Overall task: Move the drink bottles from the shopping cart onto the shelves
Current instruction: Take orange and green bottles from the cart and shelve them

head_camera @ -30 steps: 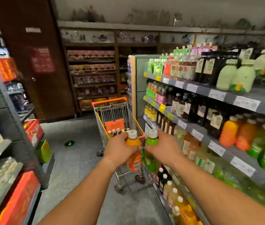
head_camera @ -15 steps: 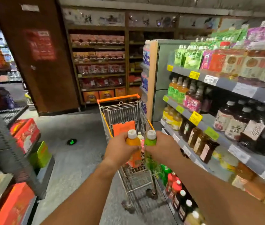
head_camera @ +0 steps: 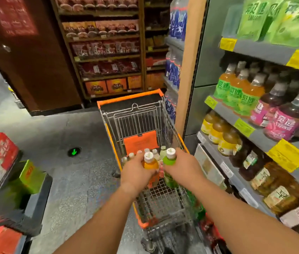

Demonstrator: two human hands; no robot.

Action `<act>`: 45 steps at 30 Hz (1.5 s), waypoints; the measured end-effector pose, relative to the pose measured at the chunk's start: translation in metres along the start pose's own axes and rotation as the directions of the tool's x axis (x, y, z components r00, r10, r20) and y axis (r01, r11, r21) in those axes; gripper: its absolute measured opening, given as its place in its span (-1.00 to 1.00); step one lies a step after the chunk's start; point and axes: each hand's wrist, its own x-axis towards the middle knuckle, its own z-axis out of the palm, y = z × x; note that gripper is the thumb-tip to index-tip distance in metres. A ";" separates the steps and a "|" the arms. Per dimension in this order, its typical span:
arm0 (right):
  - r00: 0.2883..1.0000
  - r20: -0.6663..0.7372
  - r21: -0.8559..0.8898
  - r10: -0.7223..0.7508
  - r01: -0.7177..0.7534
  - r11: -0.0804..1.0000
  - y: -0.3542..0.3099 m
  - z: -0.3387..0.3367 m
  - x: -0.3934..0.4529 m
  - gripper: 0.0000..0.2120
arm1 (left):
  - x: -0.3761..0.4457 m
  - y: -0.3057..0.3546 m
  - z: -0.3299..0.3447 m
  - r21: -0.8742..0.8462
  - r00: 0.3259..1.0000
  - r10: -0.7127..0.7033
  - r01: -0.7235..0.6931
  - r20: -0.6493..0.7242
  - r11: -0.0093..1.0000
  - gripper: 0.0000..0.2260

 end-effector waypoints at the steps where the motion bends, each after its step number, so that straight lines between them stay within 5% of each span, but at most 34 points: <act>1: 1.000 0.018 0.016 -0.001 0.001 1.000 0.011 0.014 0.023 -0.62 | 0.021 -0.012 0.014 0.019 0.999 -0.036 0.036 -0.009 0.999 -0.54; 9: 0.986 0.165 -0.030 0.034 -0.029 0.999 0.094 0.138 0.157 -0.59 | 0.141 -0.104 0.117 0.059 0.944 -0.331 0.331 -0.016 0.942 -0.57; 13: 0.967 0.241 -0.054 0.080 -0.069 0.996 0.130 0.203 0.197 -0.53 | 0.185 -0.153 0.164 0.101 0.921 -0.390 0.387 0.016 0.917 -0.67; 18: 0.956 0.285 0.133 0.066 -0.107 0.985 0.181 0.286 0.235 -0.67 | 0.227 -0.219 0.220 0.162 0.885 -0.461 0.446 0.067 0.880 -0.70; 24: 0.944 0.291 0.077 0.153 -0.183 0.980 0.227 0.363 0.258 -0.64 | 0.247 -0.284 0.268 0.219 0.840 -0.534 0.506 0.096 0.835 -0.70; 31: 0.986 0.163 -0.044 -0.031 0.038 0.998 0.251 0.395 0.250 -0.49 | 0.246 -0.312 0.300 0.164 0.812 -0.579 0.562 0.079 0.811 -0.68; 45: 0.977 0.198 -0.090 0.074 -0.057 0.994 0.253 0.405 0.251 -0.46 | 0.257 -0.319 0.309 0.015 0.758 -0.652 0.652 -0.004 0.758 -0.61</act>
